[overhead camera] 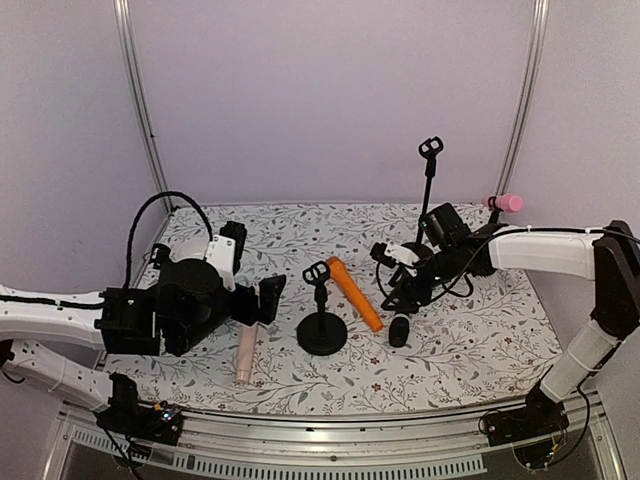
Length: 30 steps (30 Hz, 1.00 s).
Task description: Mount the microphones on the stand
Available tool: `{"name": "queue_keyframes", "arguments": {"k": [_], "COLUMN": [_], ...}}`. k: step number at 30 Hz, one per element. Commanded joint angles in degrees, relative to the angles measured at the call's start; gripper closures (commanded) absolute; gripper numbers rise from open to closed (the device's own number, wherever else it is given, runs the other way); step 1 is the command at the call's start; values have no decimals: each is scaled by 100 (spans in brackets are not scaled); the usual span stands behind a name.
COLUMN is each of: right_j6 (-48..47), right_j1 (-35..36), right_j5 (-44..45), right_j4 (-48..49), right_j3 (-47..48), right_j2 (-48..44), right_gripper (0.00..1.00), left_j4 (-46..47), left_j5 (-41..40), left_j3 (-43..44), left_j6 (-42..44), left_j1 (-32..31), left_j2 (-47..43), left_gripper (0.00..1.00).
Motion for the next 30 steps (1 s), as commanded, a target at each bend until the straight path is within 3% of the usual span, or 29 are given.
{"name": "queue_keyframes", "arguments": {"k": [1, 6, 19, 30], "right_j6": [440, 778, 1458, 1518], "right_j1": [221, 367, 807, 654], "right_j5": [266, 552, 1606, 1422], "right_j4": [-14, -35, -413, -390], "right_j3": [732, 1387, 2325, 2421], "right_j2": [813, 1676, 3134, 3065], "right_gripper": [25, 23, 25, 47], "left_j4": [-258, -242, -39, 16], "left_j5": [-195, 270, 488, 538], "left_j3": [325, 456, 357, 216], "left_j6": [73, -33, 150, -7], "left_j1": [355, 798, 1025, 1038], "left_j2": [-46, 93, 107, -196], "left_gripper": [1, 1, 1, 1]}}
